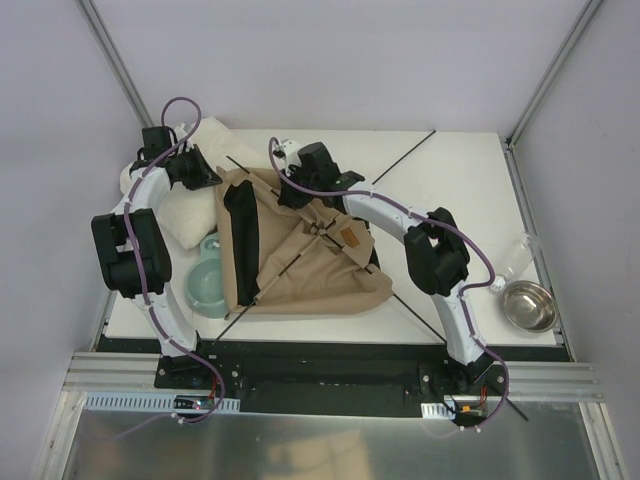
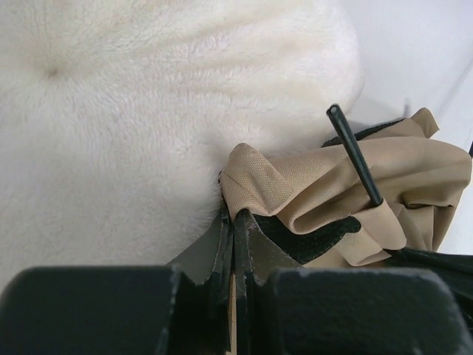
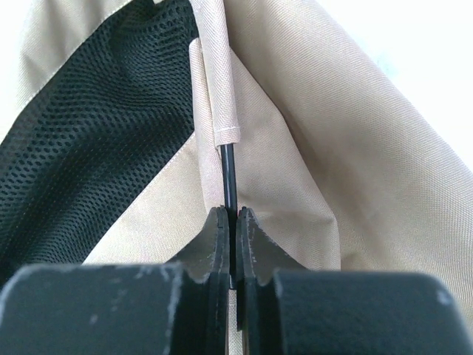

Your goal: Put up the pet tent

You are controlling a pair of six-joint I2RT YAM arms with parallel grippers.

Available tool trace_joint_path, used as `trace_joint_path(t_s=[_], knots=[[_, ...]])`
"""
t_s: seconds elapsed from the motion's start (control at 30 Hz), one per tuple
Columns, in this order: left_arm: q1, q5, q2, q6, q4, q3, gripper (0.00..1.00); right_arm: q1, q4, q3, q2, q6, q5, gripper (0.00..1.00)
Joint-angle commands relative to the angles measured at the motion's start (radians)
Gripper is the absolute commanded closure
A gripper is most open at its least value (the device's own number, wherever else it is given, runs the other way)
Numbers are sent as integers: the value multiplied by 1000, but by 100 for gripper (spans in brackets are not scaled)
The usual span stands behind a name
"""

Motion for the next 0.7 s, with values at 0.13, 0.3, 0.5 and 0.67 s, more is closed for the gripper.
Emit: trace_joint_path(t_s=[0.13,0.3,0.5,0.67], knots=[[13,-35,39,-52,32,111,100,15,-16,-27,-78,-87,-59,100],[13,-69,46,-75,66,134,100,18,-21,-33,-83,-96,-57,100],[13,-78,66,-94,72,157,100,32,-22,-23,-80,-99,-68,100],[13,-115,69,-100,72,166,100,38,-17,-33,-87,-94,-60,100]])
